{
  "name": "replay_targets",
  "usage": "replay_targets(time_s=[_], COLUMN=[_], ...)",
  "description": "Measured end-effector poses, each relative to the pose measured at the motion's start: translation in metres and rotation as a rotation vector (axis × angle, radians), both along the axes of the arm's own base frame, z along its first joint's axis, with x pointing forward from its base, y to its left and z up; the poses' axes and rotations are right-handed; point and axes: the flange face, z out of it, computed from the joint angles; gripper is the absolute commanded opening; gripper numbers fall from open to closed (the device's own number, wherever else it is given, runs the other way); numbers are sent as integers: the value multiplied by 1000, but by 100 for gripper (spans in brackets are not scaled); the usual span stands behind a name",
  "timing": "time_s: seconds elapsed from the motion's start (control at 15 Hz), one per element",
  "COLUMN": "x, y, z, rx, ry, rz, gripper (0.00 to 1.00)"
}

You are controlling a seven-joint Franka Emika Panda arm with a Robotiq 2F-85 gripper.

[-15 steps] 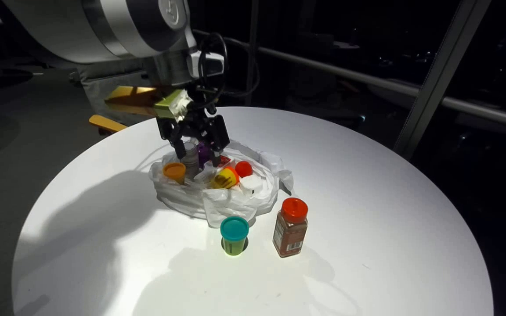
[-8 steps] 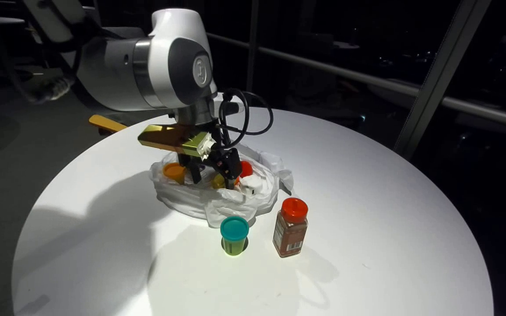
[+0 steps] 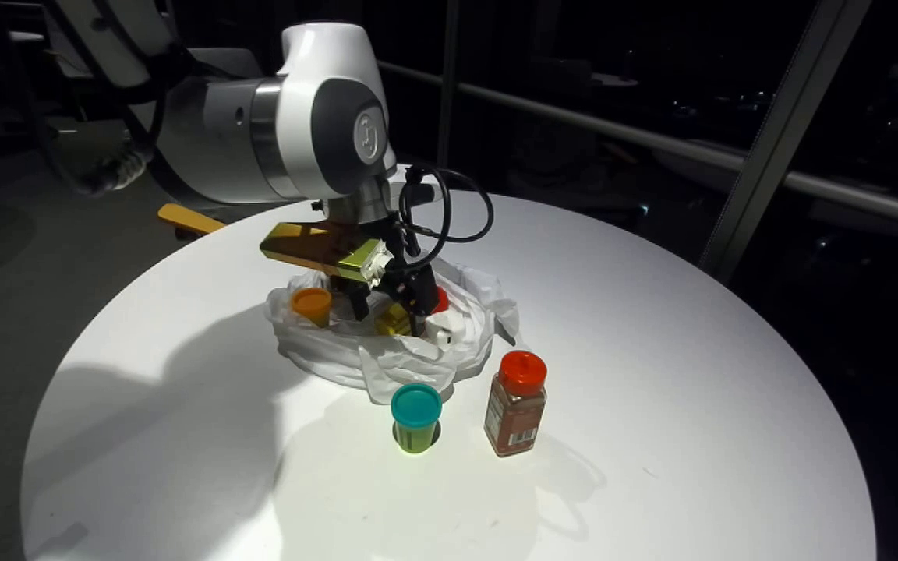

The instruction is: Remove the things from the plastic bag and put them on the table

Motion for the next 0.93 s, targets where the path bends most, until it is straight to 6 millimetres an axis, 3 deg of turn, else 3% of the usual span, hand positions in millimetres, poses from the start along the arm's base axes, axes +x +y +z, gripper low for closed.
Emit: replay_targets(time_s=[0.27, 0.33, 0.87, 0.93], x=[4, 4, 7, 8], y=[-8, -9, -16, -16], z=[3, 3, 2, 3], rx=[21, 28, 62, 65], ry=[-27, -33, -55, -62], rz=[-38, -48, -113, -113], gripper=[100, 79, 20, 19])
